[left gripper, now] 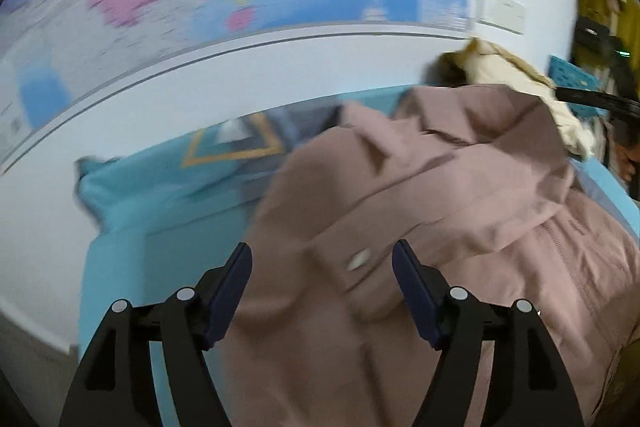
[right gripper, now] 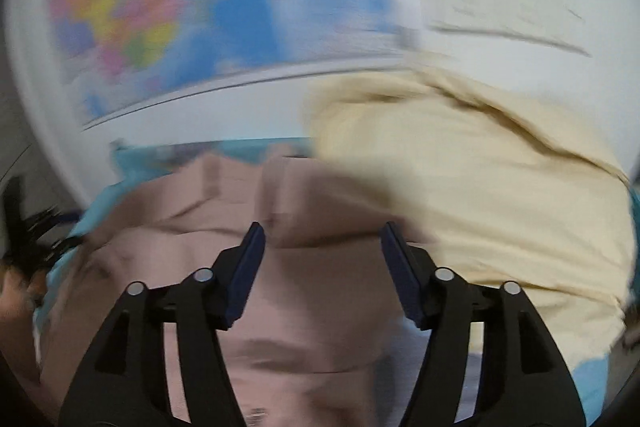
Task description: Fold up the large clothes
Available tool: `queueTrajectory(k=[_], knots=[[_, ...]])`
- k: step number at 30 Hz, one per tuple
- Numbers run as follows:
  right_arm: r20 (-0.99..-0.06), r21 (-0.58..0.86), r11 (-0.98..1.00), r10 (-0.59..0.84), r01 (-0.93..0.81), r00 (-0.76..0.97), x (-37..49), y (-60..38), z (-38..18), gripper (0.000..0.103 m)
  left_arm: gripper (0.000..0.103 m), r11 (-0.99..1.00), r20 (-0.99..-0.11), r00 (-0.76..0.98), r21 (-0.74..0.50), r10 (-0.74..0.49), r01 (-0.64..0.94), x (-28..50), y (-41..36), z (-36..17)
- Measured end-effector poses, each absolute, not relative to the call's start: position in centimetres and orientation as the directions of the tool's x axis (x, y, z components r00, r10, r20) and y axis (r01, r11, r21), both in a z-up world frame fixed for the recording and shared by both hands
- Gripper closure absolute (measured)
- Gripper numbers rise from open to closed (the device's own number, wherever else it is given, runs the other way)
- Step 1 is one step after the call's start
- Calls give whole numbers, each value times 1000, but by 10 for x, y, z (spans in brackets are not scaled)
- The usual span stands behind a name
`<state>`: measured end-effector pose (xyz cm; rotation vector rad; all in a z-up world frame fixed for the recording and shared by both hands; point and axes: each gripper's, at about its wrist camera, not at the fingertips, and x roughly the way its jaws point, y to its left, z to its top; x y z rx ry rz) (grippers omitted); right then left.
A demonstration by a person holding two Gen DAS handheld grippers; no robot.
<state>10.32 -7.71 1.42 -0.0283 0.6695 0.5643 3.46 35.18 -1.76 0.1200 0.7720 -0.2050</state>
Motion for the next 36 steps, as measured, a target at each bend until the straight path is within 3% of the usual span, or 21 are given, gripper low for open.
queueTrajectory(k=[4, 13, 15, 16, 18, 19, 22, 27, 32, 36], knots=[[-636, 142, 691, 613, -709, 470, 82, 3, 3, 37, 33, 987, -738, 669, 25, -90, 160, 16, 381, -27], [-754, 103, 472, 612, -876, 241, 63, 137, -51, 43, 33, 988, -827, 549, -50, -124, 148, -29, 409, -64], [-785, 108, 474, 580, -874, 217, 66, 148, -62, 43, 46, 983, -843, 511, -100, -166, 154, -39, 416, -72], [-790, 125, 474, 579, -872, 202, 66, 149, -64, 43, 66, 980, -845, 502, -123, -187, 158, -43, 418, -74], [-786, 130, 478, 583, -869, 204, 64, 146, -61, 44, 92, 977, -840, 502, -152, -207, 150, -49, 423, -75], [-778, 143, 472, 597, -870, 196, 60, 144, -56, 44, 100, 979, -834, 514, -155, -202, 133, -51, 427, -72], [-745, 194, 430, 649, -882, 153, 49, 142, -43, 42, 100, 979, -792, 576, -177, -203, 102, -52, 439, -54], [-669, 337, 209, 739, -918, -78, 0, 173, -29, 41, 100, 982, -743, 645, -178, -180, 69, -39, 453, -13], [-621, 474, 32, 720, -880, -308, -47, 234, -47, 30, 100, 982, -741, 645, -155, -186, 106, -26, 438, -1], [-629, 554, 24, 667, -832, -399, -70, 277, -78, 32, 100, 982, -754, 630, -149, -187, 113, -20, 432, -4]])
